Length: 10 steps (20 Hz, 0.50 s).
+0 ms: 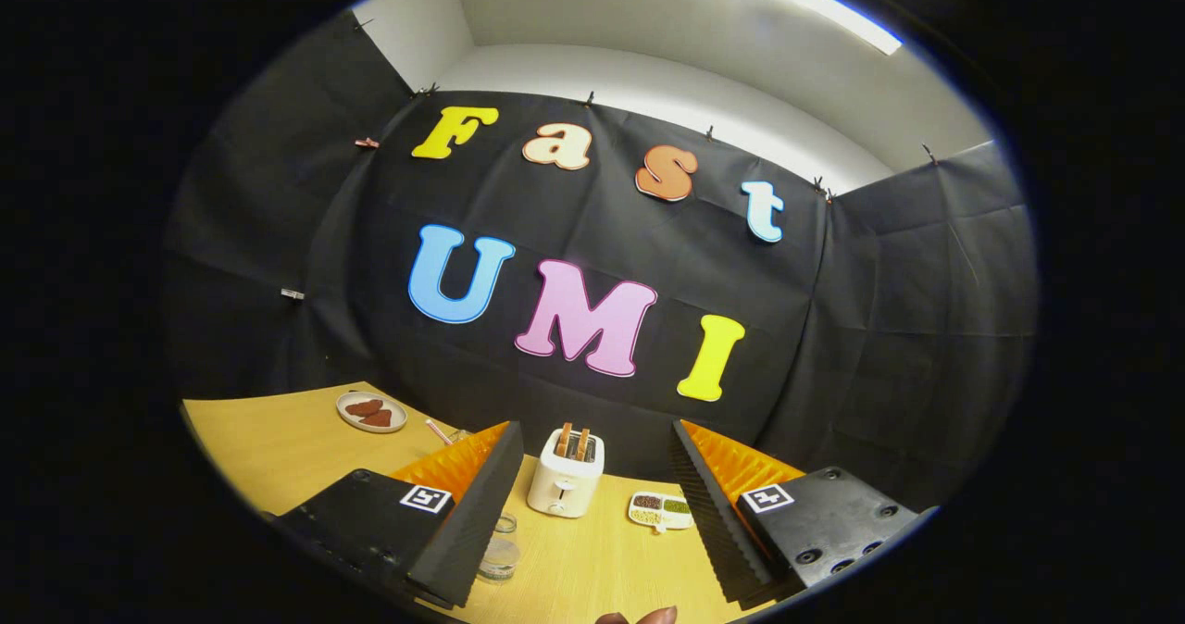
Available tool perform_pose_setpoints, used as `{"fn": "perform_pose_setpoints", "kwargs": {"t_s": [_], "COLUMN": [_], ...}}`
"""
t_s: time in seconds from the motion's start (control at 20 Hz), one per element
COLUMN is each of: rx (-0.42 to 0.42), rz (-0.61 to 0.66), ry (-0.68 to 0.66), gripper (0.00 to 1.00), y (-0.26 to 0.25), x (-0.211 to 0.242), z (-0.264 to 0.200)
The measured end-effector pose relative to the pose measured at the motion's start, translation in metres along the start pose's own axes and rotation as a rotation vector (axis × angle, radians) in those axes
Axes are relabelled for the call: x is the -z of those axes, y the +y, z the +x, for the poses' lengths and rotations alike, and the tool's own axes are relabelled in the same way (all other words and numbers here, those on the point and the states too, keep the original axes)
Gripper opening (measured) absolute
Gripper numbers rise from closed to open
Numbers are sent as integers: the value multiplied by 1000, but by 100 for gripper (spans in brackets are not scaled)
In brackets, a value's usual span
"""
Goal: Take the bottle from table, then pour the juice into the cup, finally place the bottle on the coaster
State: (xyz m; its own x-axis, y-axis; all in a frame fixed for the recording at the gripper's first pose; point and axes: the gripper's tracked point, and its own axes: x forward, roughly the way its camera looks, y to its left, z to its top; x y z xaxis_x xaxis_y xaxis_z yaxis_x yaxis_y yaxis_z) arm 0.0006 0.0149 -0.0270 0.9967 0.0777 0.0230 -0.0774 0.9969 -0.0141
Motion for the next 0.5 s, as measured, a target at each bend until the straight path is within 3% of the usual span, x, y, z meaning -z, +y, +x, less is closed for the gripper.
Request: {"fn": "perform_pose_setpoints", "kwargs": {"t_s": [0.2, 0.5], "rx": [-51, -40], "rz": [57, 153], "ry": [-18, 8], "gripper": [97, 97], "y": [16, 32], "x": [14, 72], "z": [-4, -4]}}
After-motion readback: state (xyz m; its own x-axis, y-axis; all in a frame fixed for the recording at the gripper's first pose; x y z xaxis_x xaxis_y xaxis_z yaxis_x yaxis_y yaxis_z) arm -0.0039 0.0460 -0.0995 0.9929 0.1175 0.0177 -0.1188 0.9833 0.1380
